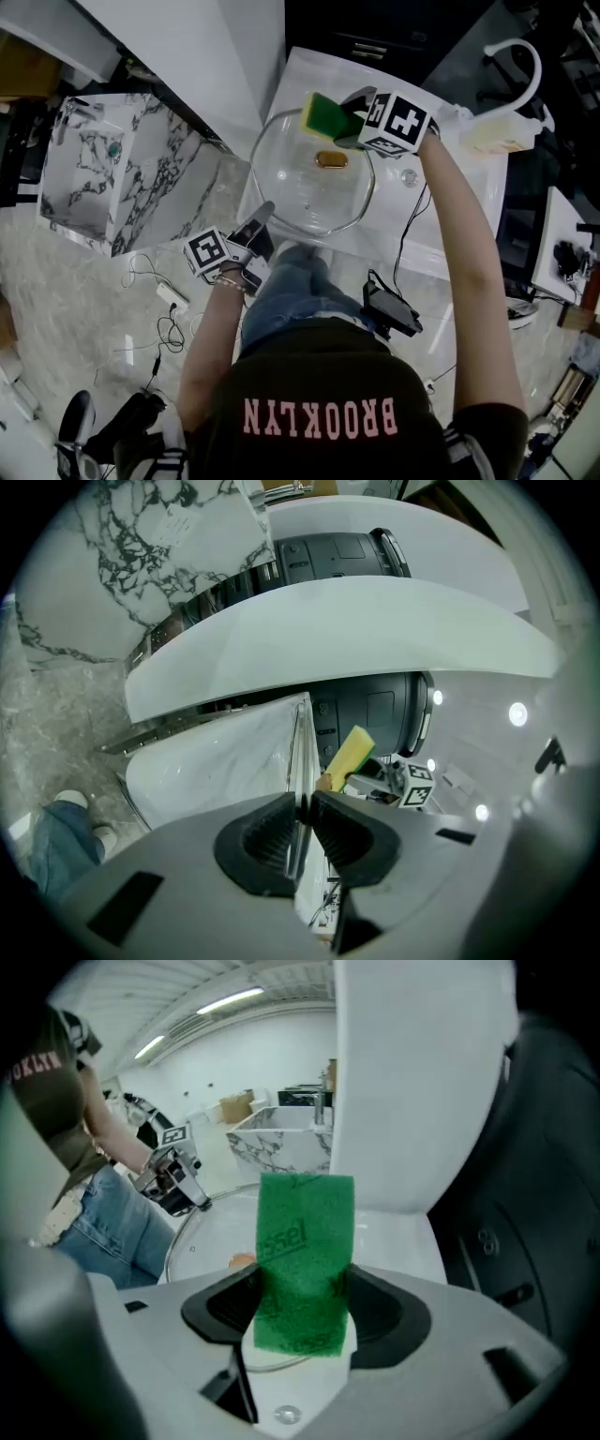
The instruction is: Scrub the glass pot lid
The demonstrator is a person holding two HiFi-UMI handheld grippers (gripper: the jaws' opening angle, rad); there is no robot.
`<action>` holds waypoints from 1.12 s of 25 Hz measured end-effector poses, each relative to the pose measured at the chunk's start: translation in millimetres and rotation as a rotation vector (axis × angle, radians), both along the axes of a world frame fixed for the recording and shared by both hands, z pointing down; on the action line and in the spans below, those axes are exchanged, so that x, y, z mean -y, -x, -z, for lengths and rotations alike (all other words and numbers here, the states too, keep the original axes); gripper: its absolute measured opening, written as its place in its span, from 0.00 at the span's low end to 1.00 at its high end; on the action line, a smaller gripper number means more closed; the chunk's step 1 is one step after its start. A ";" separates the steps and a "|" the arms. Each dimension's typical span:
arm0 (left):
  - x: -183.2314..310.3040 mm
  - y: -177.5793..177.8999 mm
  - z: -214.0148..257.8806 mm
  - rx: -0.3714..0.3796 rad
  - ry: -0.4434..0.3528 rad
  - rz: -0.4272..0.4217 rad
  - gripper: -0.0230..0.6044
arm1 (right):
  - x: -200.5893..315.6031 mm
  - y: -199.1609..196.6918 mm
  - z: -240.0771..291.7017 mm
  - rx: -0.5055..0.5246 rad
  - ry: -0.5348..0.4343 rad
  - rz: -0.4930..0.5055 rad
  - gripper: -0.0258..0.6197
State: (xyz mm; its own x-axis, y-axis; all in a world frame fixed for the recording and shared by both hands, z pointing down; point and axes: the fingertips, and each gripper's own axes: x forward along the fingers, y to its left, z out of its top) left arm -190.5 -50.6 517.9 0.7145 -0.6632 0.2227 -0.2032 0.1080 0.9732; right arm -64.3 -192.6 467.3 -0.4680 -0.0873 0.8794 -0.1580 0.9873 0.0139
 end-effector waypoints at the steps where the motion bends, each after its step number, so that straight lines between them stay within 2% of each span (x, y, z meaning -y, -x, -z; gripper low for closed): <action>1: 1.4 -0.5 0.8 -0.007 -0.018 -0.005 0.12 | -2.9 15.8 7.7 -0.009 -0.035 0.054 0.46; 3: 2.4 -1.4 1.7 -0.015 -0.034 -0.011 0.12 | -12.9 47.3 18.7 -0.019 -0.066 0.142 0.46; 6: 0.5 -0.6 0.6 -0.008 -0.011 -0.011 0.12 | -31.3 87.0 16.8 -0.050 -0.041 0.255 0.46; 10: -0.1 -2.0 1.8 -0.011 0.003 -0.013 0.12 | -32.8 111.4 -3.3 -0.166 -0.061 0.345 0.46; 15: -0.1 -3.8 2.9 -0.009 0.009 -0.027 0.12 | -32.3 124.1 -27.2 -0.240 -0.015 0.373 0.46; 20: -1.0 -4.1 3.3 -0.002 0.030 -0.028 0.12 | -31.9 125.1 -34.6 -0.238 0.031 0.350 0.46; 23: 1.7 -3.5 2.4 -0.006 -0.005 -0.033 0.12 | -37.5 124.0 -36.9 -0.190 0.069 0.319 0.46; 28: -2.2 -3.2 2.8 -0.013 0.046 -0.023 0.12 | -25.3 124.0 -36.6 -0.031 0.048 0.227 0.46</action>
